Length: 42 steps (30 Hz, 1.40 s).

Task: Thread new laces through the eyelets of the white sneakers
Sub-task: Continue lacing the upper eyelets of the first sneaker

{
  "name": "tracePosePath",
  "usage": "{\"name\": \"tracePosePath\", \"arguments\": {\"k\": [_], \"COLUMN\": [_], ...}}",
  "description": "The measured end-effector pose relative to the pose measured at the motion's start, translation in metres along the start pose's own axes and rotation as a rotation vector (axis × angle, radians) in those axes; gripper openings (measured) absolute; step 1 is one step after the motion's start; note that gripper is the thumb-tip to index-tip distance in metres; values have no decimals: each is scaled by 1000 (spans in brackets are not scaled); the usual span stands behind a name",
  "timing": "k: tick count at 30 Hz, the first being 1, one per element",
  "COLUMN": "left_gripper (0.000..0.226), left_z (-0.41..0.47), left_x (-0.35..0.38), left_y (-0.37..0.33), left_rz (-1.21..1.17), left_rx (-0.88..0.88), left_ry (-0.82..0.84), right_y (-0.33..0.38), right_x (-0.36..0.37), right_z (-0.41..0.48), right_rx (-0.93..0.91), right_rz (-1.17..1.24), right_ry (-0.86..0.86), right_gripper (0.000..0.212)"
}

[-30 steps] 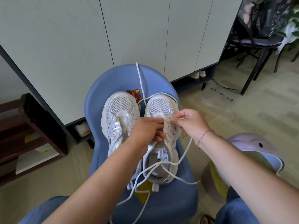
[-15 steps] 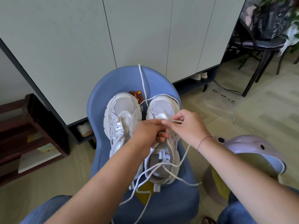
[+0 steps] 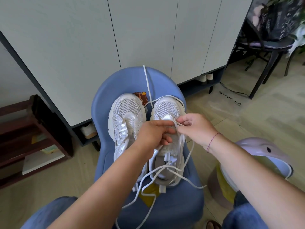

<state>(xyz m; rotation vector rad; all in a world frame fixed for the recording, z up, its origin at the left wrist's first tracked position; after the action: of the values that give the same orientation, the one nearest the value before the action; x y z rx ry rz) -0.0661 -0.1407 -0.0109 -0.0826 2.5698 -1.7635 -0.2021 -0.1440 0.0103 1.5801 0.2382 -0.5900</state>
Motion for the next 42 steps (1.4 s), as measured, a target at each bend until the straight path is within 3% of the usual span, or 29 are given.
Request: {"name": "tracePosePath", "arguments": {"k": [3,9,26,30,36,42], "left_gripper": [18,8,5,6,17,25], "left_z": [0,-2,4,4,-7,-12], "left_x": [-2,-3,1,3,8,2], "left_y": [-2,-7,6,7,-6,-14], "left_rz": [101,308,169,245,590,723], "left_rx": [147,426,371,458,722,839], "left_ry": [-44,-192,-277,-318,-429,-506], "right_y": [-6,-14,-27,-30,-34,-40], "right_x": [1,1,1,2,3,5], "right_z": [4,7,12,12,15,18], "right_rx": [7,30,111,136,174,194], "right_rz": [20,94,301,361,417,454], "right_ry": [-9,-29,139,181,220,243], "right_gripper": [29,28,26,27,27,28]}}
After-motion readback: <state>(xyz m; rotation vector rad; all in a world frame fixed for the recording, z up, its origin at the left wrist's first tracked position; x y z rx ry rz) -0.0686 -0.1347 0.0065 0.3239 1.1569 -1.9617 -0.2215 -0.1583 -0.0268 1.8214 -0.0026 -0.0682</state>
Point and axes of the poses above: each hand's wrist, its own z-axis towards the middle knuckle, its own x-axis out of the palm, y = z × x, the point moved 6 cm from there along z, towards the middle knuckle, and after that the axes turned 12 degrees about -y, right-handed, at the moved point
